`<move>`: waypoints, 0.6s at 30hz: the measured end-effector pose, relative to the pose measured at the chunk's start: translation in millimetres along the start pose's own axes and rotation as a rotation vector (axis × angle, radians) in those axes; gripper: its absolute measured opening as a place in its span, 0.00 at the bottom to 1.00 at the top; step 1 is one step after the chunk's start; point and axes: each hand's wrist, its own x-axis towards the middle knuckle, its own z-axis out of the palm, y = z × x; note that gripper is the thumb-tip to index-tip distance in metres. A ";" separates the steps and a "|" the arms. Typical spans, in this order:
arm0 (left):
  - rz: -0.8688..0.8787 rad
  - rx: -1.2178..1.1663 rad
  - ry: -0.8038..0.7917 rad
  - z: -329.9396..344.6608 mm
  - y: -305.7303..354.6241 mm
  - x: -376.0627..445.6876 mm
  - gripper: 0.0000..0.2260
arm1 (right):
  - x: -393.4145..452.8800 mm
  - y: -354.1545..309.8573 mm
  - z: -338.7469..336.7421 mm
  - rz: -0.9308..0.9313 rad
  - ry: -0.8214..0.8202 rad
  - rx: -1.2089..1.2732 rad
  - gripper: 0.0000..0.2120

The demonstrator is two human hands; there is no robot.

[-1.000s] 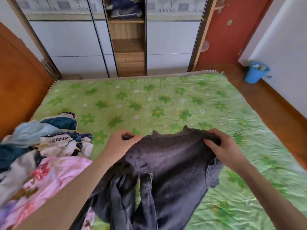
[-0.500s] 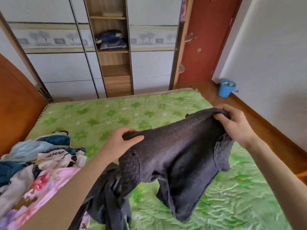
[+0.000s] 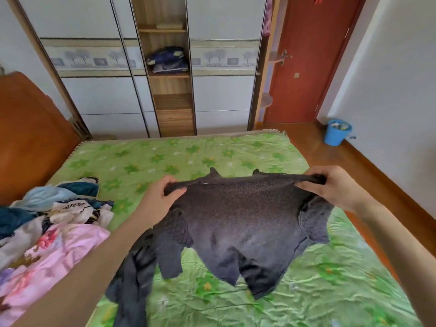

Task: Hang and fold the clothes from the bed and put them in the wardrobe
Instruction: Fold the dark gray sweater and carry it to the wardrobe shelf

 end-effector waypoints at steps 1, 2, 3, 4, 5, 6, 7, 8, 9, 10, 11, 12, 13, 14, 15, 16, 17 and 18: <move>-0.015 0.015 0.034 4.6 6.1 -1.7 0.08 | 2.0 9.5 -9.0 -0.016 -0.002 0.000 0.09; -0.023 0.032 0.060 7.5 11.8 -2.7 0.10 | 4.3 17.3 -18.6 -0.029 -0.008 0.007 0.10; -0.020 0.056 0.082 8.6 16.6 -2.7 0.11 | 6.9 23.5 -28.6 -0.049 -0.019 0.019 0.11; -0.006 0.097 0.102 7.2 23.6 -3.3 0.12 | 9.3 26.5 -39.7 -0.067 -0.033 0.034 0.13; 0.015 0.147 0.125 4.3 30.2 -3.0 0.13 | 12.0 28.1 -50.9 -0.090 -0.040 0.059 0.13; 0.034 0.206 0.150 0.3 37.3 -2.4 0.13 | 14.8 28.0 -62.1 -0.104 -0.041 0.080 0.13; 0.062 0.257 0.180 -4.1 45.9 -1.6 0.14 | 19.2 28.4 -72.6 -0.125 -0.036 0.088 0.13; 0.094 0.311 0.212 -10.1 55.7 0.1 0.14 | 23.0 26.6 -82.8 -0.142 -0.029 0.077 0.13; 0.134 0.369 0.246 -16.3 65.2 3.6 0.15 | 28.2 25.9 -92.5 -0.174 -0.003 0.047 0.14; 0.163 0.433 0.278 -22.4 75.9 8.0 0.15 | 33.7 23.5 -102.2 -0.215 0.035 0.007 0.16; 0.183 0.500 0.309 -28.8 85.7 14.4 0.17 | 41.4 22.9 -110.5 -0.276 0.085 -0.046 0.19; 0.191 0.573 0.336 -34.8 96.7 20.4 0.19 | 47.2 18.9 -118.5 -0.329 0.142 -0.125 0.23; 0.199 0.649 0.362 -40.5 107.0 27.7 0.21 | 53.8 15.8 -126.2 -0.389 0.208 -0.222 0.25; 0.201 0.715 0.389 -46.1 118.3 33.7 0.23 | 58.7 11.4 -133.9 -0.431 0.281 -0.323 0.26; 0.207 0.751 0.415 -51.4 127.1 40.2 0.25 | 64.2 9.1 -141.3 -0.472 0.360 -0.406 0.26; 0.202 0.752 0.436 -56.3 135.8 44.3 0.25 | 68.2 5.7 -147.9 -0.487 0.432 -0.463 0.25; 0.203 0.733 0.459 -60.8 142.2 48.4 0.25 | 71.5 2.6 -153.6 -0.497 0.495 -0.491 0.25; 0.200 0.700 0.479 -64.6 147.3 50.0 0.25 | 71.6 -3.3 -158.5 -0.488 0.536 -0.499 0.25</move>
